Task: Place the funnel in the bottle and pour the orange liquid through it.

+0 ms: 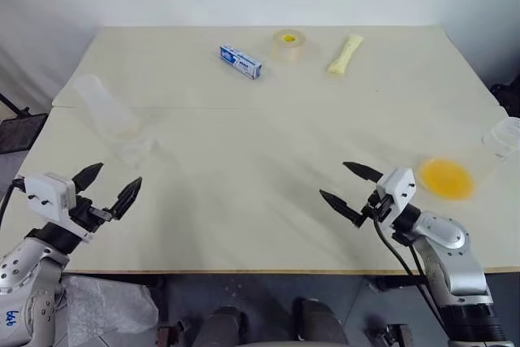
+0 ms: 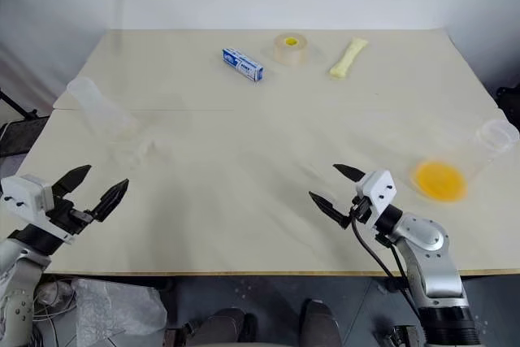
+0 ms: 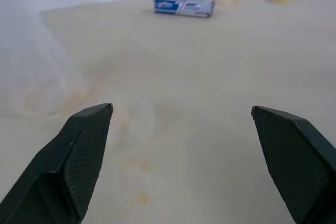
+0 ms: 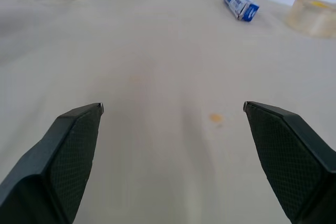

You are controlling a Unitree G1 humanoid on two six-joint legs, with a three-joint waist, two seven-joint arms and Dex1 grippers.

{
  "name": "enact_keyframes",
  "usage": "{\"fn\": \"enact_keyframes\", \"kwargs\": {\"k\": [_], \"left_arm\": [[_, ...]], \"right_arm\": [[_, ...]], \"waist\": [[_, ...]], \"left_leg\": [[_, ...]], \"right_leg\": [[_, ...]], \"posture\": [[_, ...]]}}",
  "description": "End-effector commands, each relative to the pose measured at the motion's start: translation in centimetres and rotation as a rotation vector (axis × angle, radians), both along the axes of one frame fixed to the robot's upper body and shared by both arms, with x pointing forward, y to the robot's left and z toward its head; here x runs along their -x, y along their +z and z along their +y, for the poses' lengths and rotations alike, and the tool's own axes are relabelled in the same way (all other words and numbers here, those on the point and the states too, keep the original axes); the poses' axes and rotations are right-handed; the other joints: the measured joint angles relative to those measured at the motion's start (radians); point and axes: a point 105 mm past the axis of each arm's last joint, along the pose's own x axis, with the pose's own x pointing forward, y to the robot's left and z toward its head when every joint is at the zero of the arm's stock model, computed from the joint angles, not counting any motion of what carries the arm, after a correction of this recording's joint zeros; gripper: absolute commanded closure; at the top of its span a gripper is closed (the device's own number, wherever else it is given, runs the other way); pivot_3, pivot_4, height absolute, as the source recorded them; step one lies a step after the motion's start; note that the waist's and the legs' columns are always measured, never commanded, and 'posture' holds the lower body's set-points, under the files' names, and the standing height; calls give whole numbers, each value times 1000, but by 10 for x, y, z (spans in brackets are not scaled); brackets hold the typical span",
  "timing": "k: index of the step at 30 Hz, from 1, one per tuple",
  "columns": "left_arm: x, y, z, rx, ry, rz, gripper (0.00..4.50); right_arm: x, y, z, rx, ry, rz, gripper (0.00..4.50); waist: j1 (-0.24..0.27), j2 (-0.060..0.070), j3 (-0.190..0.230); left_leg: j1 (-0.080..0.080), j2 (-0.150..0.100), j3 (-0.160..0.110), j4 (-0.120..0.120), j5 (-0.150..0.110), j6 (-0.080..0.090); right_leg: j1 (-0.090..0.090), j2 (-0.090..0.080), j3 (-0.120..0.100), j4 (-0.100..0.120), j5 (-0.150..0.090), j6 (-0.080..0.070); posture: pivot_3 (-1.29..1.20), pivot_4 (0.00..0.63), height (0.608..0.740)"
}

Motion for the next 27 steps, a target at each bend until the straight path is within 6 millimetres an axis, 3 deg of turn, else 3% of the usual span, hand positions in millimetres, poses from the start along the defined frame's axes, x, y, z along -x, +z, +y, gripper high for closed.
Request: {"fn": "enact_keyframes", "kwargs": {"k": [1,9,15,21,27], "left_arm": [[-16,19,30,-40,168,-41,0],[-79,31,60,-49,342,-67,0],[-117,39,60,-38,339,-102,0],[-139,48,59,-34,341,-130,0],[-147,52,61,-22,370,-143,0]], "right_arm": [[0,20,-6,-26,-21,-60,15],[7,49,-3,-80,-18,-110,15],[19,68,5,-102,47,-108,15],[22,79,8,-100,65,-129,15],[25,84,8,-96,62,-141,15]], "waist": [[2,0,0],[6,-1,0],[11,-4,1],[12,-10,5],[14,-14,7]], "left_leg": [[0,0,0,0,0,0],[0,-3,2,0,0,1],[-1,-3,2,1,0,1],[-1,-3,4,2,0,1],[-2,-4,4,2,0,1]], "right_leg": [[0,0,0,0,0,0],[-3,4,-8,9,0,1],[-5,3,-12,11,0,1],[-5,2,-15,12,1,1],[-6,0,-19,13,1,1]], "posture": [[0,150,740],[0,150,740],[0,150,740],[0,150,740],[0,150,740]]}}
